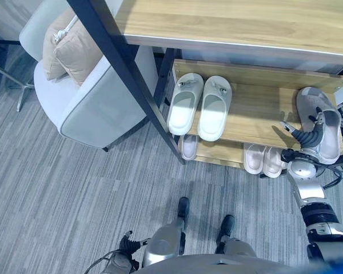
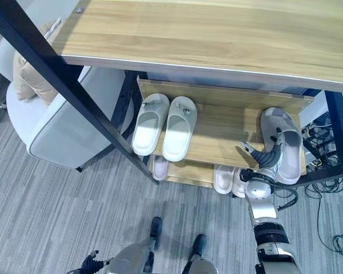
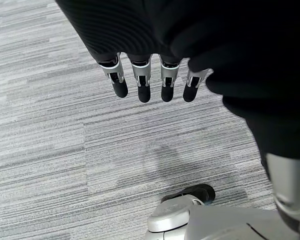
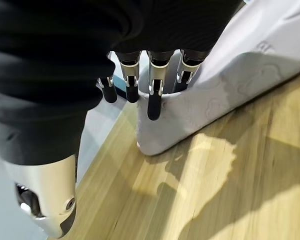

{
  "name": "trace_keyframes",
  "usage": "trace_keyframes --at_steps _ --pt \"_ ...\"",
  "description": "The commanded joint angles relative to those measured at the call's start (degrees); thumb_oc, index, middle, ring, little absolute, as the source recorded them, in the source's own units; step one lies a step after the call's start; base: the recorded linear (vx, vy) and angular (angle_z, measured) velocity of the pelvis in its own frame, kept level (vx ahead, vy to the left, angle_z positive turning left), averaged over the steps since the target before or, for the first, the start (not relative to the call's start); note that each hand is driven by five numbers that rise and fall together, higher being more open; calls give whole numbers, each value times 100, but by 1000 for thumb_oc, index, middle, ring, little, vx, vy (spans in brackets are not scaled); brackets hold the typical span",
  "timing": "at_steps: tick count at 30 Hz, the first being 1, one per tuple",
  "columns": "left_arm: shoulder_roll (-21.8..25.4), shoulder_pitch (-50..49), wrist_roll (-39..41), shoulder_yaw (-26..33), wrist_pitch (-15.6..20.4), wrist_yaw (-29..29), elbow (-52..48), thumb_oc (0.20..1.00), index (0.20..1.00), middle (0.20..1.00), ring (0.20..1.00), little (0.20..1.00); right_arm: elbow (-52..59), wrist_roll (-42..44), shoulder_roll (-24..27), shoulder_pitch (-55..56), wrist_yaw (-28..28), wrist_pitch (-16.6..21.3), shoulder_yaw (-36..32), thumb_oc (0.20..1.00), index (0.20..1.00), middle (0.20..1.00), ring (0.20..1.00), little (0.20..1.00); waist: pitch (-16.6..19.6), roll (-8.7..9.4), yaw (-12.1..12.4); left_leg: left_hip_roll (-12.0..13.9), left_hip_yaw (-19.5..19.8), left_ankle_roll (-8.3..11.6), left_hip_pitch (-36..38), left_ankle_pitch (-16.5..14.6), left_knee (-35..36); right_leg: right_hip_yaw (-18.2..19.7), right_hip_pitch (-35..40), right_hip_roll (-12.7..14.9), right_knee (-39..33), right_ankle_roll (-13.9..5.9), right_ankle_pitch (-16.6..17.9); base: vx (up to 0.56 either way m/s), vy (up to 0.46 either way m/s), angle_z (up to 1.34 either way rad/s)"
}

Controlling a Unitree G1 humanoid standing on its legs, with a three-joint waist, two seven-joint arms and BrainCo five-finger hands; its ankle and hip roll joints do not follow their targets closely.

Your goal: Arrange the slippers neatly on the shoe rack.

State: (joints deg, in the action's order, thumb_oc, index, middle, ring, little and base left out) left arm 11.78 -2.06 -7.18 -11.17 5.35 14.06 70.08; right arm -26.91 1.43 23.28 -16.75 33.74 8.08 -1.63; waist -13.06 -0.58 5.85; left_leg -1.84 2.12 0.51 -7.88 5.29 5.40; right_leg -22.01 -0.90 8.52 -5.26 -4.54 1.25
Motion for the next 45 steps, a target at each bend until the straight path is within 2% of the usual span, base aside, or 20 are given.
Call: trace_keyframes --at_steps 1,18,25,31,33,38,41,45 --pt "-46 182 163 -390 -9 26 492 1000 1000 1000 1000 1000 -123 165 88 -45 -236 54 226 1000 1000 1000 1000 1000 192 57 157 410 -242 379 120 -516 -40 196 30 778 33 -646 322 0 0 0" --pt "-11 174 -3 -416 -54 -31 493 1000 1000 1000 1000 1000 202 -192 -13 -133 -981 -83 1076 1000 1000 1000 1000 1000 294 190 264 444 -237 357 380 -624 -40 127 285 747 26 -640 255 7 0 1" --pt "-31 97 -229 -313 -21 -118 516 1000 1000 1000 1000 1000 1146 -994 381 190 -966 142 844 1000 1000 1000 1000 1000 361 189 220 484 -269 363 535 -684 -40 129 383 704 26 -642 199 15 -3 0" --pt "-70 64 -267 -336 24 -187 482 1000 1000 1000 1000 1000 1699 -1359 679 421 -860 158 533 1000 1000 1000 1000 1000 373 180 138 518 -323 364 610 -696 -40 212 384 658 26 -645 177 20 -25 -6" --pt "-75 63 -282 -384 69 -195 443 1000 1000 1000 1000 1000 1332 -1831 1040 270 -525 -28 397 1000 1000 1000 1000 1000 337 181 138 528 -314 377 554 -672 -40 224 328 639 26 -638 176 2 -24 -4" --pt "-10 61 -334 -449 98 -130 475 1000 1000 1000 1000 1000 417 -2131 1566 -99 -87 -294 353 1000 1000 1000 1000 1000 247 195 173 535 -257 401 399 -619 -40 166 219 636 26 -652 211 -1 -4 0" --pt "12 94 -298 -534 110 -75 469 1000 1000 1000 1000 1000 -151 -1867 1642 -385 108 -351 345 1000 1000 1000 1000 1000 187 183 214 527 -218 416 270 -570 -40 133 129 642 26 -655 236 7 0 6" --pt "37 134 -146 -584 115 -44 446 1000 1000 1000 1000 1000 -538 -1361 1599 -549 102 -319 281 1000 1000 1000 1000 1000 130 165 261 511 -166 432 140 -526 -40 73 48 660 26 -660 251 10 4 7"
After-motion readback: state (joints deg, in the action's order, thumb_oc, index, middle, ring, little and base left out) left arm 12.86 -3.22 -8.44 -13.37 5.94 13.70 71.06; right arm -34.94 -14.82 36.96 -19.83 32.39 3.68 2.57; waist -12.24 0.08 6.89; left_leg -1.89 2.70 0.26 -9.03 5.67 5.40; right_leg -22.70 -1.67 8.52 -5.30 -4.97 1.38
